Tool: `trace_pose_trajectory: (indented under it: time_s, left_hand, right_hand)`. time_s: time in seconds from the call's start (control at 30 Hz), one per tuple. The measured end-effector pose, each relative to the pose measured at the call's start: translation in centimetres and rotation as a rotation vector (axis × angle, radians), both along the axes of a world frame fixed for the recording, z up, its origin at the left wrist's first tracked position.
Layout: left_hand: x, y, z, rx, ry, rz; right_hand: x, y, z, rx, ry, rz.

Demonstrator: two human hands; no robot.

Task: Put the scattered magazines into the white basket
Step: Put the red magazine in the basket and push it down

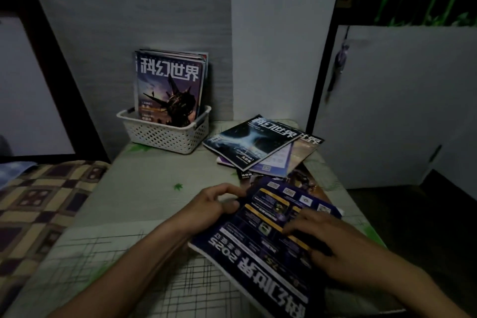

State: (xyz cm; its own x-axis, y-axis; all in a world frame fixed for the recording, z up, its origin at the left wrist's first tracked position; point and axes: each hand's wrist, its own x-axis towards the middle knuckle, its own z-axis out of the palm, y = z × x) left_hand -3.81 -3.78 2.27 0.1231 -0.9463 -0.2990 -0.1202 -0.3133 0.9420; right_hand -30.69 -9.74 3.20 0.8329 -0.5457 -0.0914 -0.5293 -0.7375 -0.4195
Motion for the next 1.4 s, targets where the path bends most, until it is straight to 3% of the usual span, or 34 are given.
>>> trace_pose_trajectory:
  time_s: [0.1,0.2,0.3,0.4,0.47,0.57,0.7,1.0,1.1,1.23,1.4]
  left_hand:
    - [2.5,1.3,1.0,0.007,0.006,0.179]
    - [4.2,2.7,2.0,-0.002,0.268,0.397]
    - [5.1,4.2,3.2,-0.011,0.392,0.404]
    - [6.2,5.9,4.7,-0.152,0.439,0.357]
    - [7.0,6.4,6.3,-0.316,0.312,0.31]
    - [8.3,6.4,9.1,-0.533,-0.08,0.344]
    - [10.7,6.1,10.1,-0.614,-0.214,0.485]
    - [15.5,5.5,1.9,-0.354,-0.526,0.473]
    - [16.6,3.8,1.9,-0.417,-0.566,0.507]
    - [19.5,-0.4,5.6,-0.538,-0.489,0.587]
    - [24.6,-6.5,11.1,-0.533,-0.619,0.627]
  right_hand:
    - [-0.2,0.5,-0.3,0.13,0.008,0.202]
    - [2.0,1.6,-2.2,-0.033,0.04,0.207]
    - [4.8,1.9,-3.6,-0.254,-0.357,0.04]
    - [7.3,1.2,-2.0,-0.107,-0.789,-0.176]
    - [9.2,0.8,1.2,0.048,-0.998,-0.243]
    - [12.2,0.2,5.5,0.106,-1.184,-0.184]
    - [15.8,-0.4,5.7,0.203,-1.137,-0.19]
    - [19.3,-2.9,-0.2,-0.029,-0.656,-0.122]
    - [20.8,-4.1,1.0,-0.084,-0.709,-0.117]
    - [24.5,-7.0,5.2,-0.086,-0.826,-0.143]
    - [30.2,-12.4,9.3,-0.042,-0.895,-0.192]
